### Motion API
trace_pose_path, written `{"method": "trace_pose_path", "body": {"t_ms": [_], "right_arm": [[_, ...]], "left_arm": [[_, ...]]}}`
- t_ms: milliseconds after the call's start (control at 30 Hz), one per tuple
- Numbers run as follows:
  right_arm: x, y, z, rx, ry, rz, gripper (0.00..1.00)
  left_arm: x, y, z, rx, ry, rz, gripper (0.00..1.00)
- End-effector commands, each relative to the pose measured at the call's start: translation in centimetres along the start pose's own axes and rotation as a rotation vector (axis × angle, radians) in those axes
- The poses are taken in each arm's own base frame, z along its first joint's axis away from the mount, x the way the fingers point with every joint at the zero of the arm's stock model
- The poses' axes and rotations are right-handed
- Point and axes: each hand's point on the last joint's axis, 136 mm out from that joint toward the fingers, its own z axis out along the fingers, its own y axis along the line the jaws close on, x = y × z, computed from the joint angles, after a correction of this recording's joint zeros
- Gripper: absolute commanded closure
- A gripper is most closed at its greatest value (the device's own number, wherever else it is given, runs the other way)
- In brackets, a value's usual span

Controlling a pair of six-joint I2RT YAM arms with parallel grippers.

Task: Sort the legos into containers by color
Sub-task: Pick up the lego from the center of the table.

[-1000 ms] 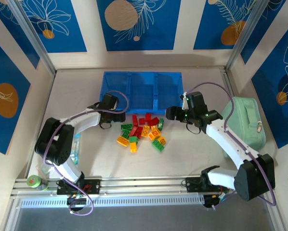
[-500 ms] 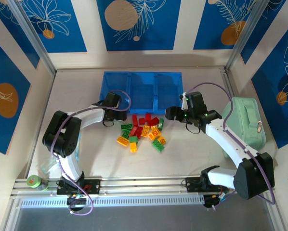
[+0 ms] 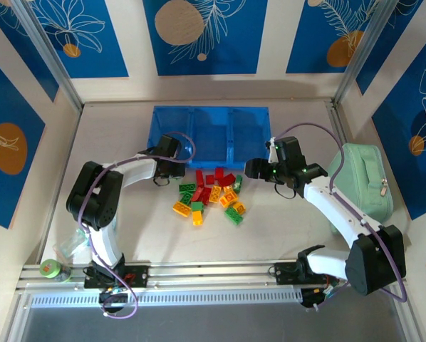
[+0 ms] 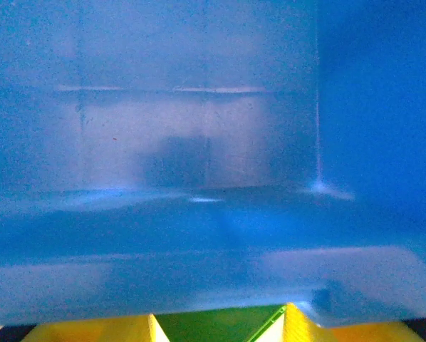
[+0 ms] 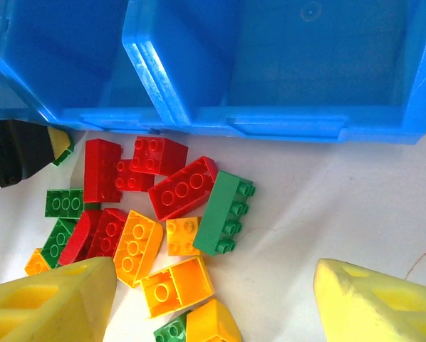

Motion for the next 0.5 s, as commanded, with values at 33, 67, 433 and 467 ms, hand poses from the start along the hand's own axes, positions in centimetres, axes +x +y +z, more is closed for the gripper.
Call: {"method": "trace_pose_path", "body": {"t_ms": [33, 67, 433, 467], "right_arm": [[0.2, 0.3, -0.1, -0.025, 0.002, -0.001, 0.27], [0.2, 0.3, -0.1, -0.026, 0.0, 0.0, 0.27], [0.6, 0.6, -0.1, -0.03, 0.003, -0.005, 0.27], [0.7, 0.6, -0.1, -0.029, 0.002, -0.004, 0.28]], "left_arm": [[0.9, 0.9, -1.2, -0.053, 0.022, 0.002, 0.69], [0.9, 0.7, -1.5, -0.051, 0.017, 0.002, 0.69], [-1.4, -1.9, -8.7, 0.042, -0.135, 0.006, 0.7], [-2.1, -2.7, -9.5, 0.064, -0.158, 0.016, 0.7]]}}
